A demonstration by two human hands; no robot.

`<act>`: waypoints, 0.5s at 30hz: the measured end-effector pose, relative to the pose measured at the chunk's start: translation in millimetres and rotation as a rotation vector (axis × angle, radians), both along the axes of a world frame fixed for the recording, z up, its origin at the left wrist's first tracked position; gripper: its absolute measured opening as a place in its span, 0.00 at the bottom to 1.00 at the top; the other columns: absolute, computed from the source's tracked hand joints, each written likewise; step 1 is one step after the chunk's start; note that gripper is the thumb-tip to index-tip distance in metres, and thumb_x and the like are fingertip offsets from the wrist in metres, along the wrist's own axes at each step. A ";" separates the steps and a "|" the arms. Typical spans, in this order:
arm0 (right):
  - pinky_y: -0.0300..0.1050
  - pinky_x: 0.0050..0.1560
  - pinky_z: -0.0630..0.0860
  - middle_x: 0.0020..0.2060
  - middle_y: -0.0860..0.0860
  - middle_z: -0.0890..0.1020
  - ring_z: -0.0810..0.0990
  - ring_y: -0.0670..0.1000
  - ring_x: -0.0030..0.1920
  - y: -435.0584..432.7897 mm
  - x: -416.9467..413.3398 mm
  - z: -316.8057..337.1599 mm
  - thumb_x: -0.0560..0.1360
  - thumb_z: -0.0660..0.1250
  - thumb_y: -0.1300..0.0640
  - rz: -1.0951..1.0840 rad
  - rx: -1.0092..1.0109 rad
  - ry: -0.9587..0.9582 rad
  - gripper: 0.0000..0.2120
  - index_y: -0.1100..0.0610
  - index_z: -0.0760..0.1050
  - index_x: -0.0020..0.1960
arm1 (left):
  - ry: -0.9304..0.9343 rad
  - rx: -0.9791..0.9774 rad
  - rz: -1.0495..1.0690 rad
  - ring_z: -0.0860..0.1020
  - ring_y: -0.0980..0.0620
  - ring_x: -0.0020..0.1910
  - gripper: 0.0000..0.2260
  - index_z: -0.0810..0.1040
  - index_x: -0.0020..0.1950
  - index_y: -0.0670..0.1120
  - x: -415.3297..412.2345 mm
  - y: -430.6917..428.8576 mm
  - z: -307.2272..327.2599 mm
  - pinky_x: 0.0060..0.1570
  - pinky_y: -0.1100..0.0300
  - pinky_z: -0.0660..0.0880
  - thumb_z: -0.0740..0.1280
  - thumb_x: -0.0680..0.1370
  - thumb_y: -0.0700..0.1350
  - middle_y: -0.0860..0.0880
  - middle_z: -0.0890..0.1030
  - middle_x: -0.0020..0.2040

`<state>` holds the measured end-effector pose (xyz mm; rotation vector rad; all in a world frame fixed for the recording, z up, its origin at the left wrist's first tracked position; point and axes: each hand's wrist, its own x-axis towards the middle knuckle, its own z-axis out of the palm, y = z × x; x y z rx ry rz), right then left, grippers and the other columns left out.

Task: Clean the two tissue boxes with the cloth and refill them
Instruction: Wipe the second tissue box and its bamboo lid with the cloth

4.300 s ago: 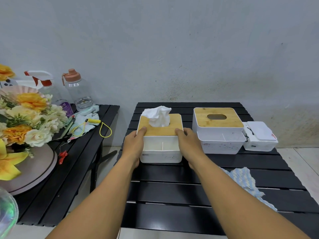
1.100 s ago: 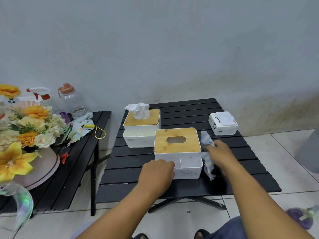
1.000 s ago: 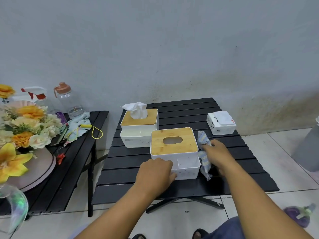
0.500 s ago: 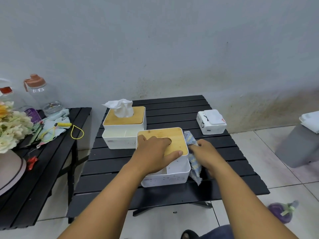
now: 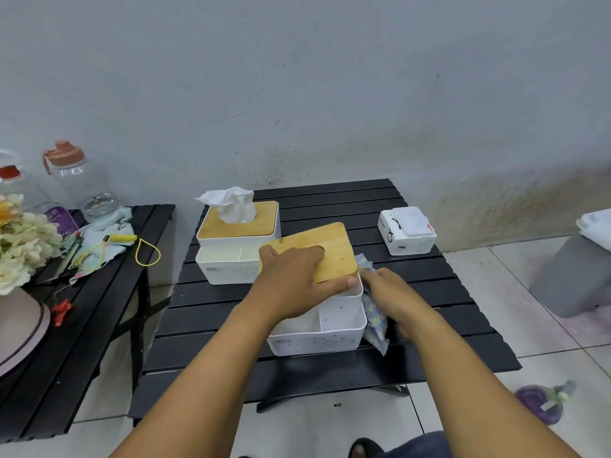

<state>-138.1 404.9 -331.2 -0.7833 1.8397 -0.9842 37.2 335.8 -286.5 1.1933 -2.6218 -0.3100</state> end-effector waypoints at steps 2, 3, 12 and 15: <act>0.47 0.46 0.74 0.47 0.53 0.83 0.80 0.52 0.46 -0.8 -1.7 -2.3 0.76 0.64 0.42 -0.009 -0.008 -0.005 0.19 0.59 0.74 0.51 | 0.106 0.050 0.017 0.73 0.52 0.40 0.26 0.67 0.40 0.51 7.8 -2.1 7.0 0.53 0.47 0.64 0.59 0.75 0.74 0.54 0.74 0.35; 0.47 0.43 0.72 0.44 0.52 0.81 0.79 0.52 0.43 -1.1 -2.4 -3.1 0.76 0.65 0.42 -0.016 -0.014 -0.003 0.18 0.58 0.73 0.49 | 0.170 0.084 0.028 0.73 0.51 0.39 0.26 0.67 0.40 0.50 13.2 -4.0 10.4 0.49 0.48 0.64 0.60 0.75 0.74 0.53 0.73 0.34; 0.46 0.40 0.71 0.45 0.55 0.81 0.77 0.54 0.41 -2.6 -8.6 -2.2 0.80 0.61 0.51 -0.107 -0.057 0.064 0.13 0.61 0.74 0.51 | 0.363 0.310 0.265 0.64 0.51 0.34 0.29 0.64 0.37 0.46 91.7 -14.0 11.7 0.37 0.53 0.60 0.64 0.75 0.72 0.52 0.65 0.34; 0.46 0.41 0.70 0.47 0.56 0.80 0.75 0.53 0.42 0.1 -7.9 -0.3 0.80 0.61 0.49 -0.136 -0.069 0.077 0.14 0.60 0.74 0.53 | 0.185 0.373 0.301 0.65 0.50 0.33 0.26 0.67 0.37 0.46 119.1 -13.2 7.1 0.36 0.54 0.59 0.70 0.75 0.67 0.51 0.66 0.35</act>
